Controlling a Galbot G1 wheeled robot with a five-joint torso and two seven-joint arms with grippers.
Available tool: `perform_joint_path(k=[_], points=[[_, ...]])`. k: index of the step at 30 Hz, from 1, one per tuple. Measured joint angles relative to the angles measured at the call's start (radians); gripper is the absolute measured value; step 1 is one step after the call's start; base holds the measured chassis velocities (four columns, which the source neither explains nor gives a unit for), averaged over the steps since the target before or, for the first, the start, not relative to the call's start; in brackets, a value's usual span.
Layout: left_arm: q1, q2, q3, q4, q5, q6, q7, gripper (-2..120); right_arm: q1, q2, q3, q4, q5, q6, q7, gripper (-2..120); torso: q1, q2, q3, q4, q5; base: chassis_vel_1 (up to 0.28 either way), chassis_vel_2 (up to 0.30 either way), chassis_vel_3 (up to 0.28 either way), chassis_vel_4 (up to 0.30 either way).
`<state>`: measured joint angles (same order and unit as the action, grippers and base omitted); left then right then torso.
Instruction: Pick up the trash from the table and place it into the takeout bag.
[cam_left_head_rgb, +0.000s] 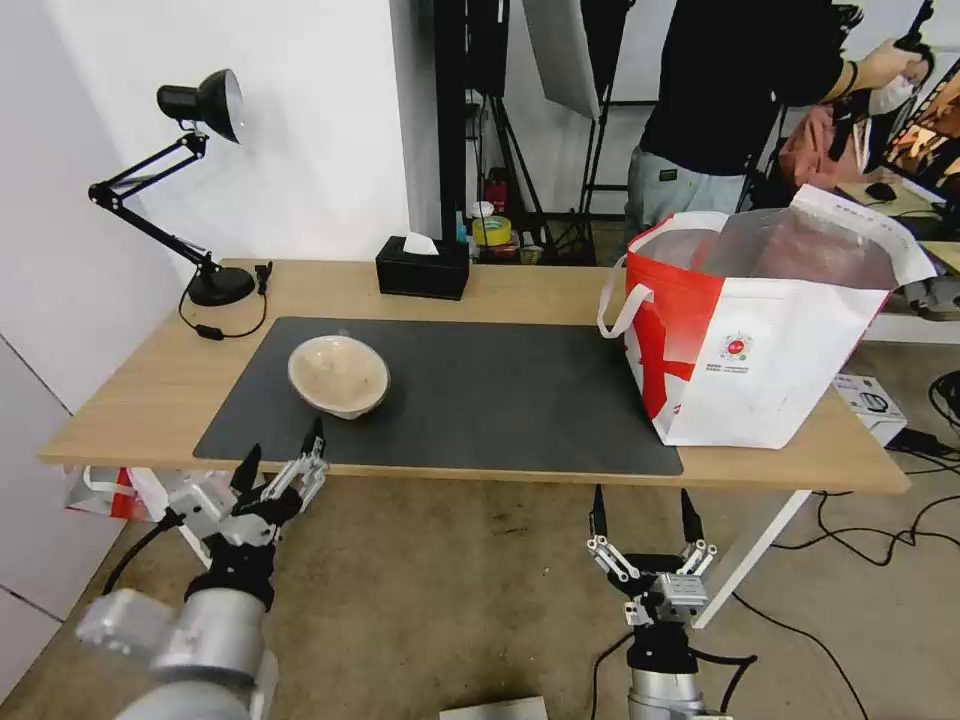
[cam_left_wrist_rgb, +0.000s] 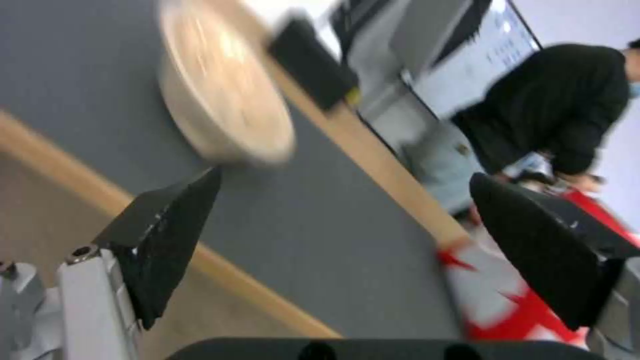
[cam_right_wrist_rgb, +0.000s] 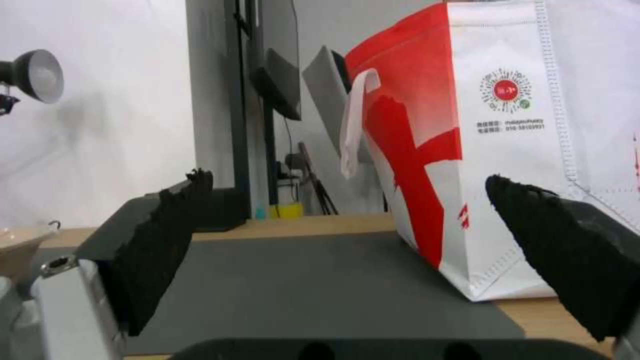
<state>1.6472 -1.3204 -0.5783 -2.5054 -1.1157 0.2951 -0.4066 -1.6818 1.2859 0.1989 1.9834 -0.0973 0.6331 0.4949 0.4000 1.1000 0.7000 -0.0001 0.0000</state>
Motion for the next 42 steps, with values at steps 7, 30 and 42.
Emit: perform_joint_path(k=[7, 30, 42], points=[[-0.106, 0.08, -0.011, 0.0, -0.407, 0.06, -0.176, 100, 0.0, 0.0, 0.0, 0.0, 0.0, 0.0, 0.0, 100, 0.0, 0.0, 0.0, 0.0, 0.0, 0.0, 0.0, 0.0, 0.0], [-0.317, 0.308, -0.098, 0.105, -0.77, 0.076, -0.356, 100, 0.0, 0.0, 0.0, 0.0, 0.0, 0.0, 0.0, 100, 0.0, 0.0, 0.0, 0.0001, 0.0, 0.0, 0.0, 0.0, 0.0], [-0.339, 0.354, -0.124, 0.144, -0.749, 0.058, -0.35, 100, 0.0, 0.0, 0.0, 0.0, 0.0, 0.0, 0.0, 100, 0.0, 0.0, 0.0, 0.0001, -0.0001, 0.0, 0.0, 0.0, 0.0]])
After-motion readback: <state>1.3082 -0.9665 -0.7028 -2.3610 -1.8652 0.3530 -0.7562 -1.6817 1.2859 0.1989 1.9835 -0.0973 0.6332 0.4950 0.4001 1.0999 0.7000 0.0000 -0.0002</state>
